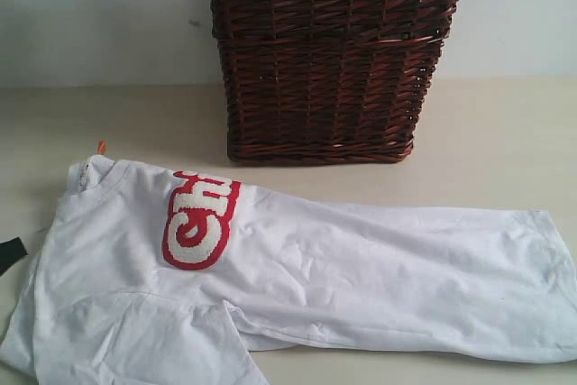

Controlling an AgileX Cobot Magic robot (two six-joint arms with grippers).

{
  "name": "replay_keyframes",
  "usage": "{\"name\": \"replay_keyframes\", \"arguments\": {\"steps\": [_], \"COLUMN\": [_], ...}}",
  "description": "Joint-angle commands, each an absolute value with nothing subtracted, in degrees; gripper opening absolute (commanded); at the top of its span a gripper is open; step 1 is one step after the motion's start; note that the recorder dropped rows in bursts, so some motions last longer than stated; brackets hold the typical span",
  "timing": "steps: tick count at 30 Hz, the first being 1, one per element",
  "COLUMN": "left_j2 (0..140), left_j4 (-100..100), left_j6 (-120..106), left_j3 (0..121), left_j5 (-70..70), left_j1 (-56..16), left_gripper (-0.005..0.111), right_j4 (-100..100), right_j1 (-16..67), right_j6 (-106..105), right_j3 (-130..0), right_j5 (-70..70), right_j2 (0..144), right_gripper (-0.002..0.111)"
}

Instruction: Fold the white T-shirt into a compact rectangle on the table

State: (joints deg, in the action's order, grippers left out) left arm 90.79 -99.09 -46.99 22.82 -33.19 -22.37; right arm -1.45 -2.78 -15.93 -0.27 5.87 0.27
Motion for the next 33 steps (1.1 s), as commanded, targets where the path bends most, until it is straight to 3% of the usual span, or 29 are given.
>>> {"name": "replay_keyframes", "arguments": {"steps": [1,20,22,27,28,33], "left_j2": [90.06,88.87,88.87,88.2,87.91,84.22], "left_j4": [-98.81,-99.95,-99.95,-99.95,-99.95,-99.95], "left_j6": [-50.06,-48.21,-45.0,-42.9,-41.9,-29.87], "left_j3": [22.79,22.79,22.79,22.79,22.79,22.79], "left_j5": [-31.62,-24.88,-24.88,-25.24,-25.22,-20.45], "left_j1": [-22.29,-22.29,-22.29,-22.29,-22.29,-22.29], "left_gripper": [0.0,0.002,0.01,0.043,0.044,0.029], "right_j4": [-1.3,-1.3,-1.3,-1.3,-1.3,-1.3], "right_j1": [-2.99,-2.99,-2.99,-2.99,-2.99,-2.99], "right_j6": [-15.75,-15.75,-15.75,-15.75,-15.75,-15.75], "right_j3": [0.0,0.0,0.0,0.0,0.0,0.0], "right_j5": [5.7,5.83,5.83,5.83,5.83,5.83], "right_j2": [0.0,0.0,0.0,0.0,0.0,0.0], "right_gripper": [0.03,0.03,0.03,0.03,0.03,0.03]}}
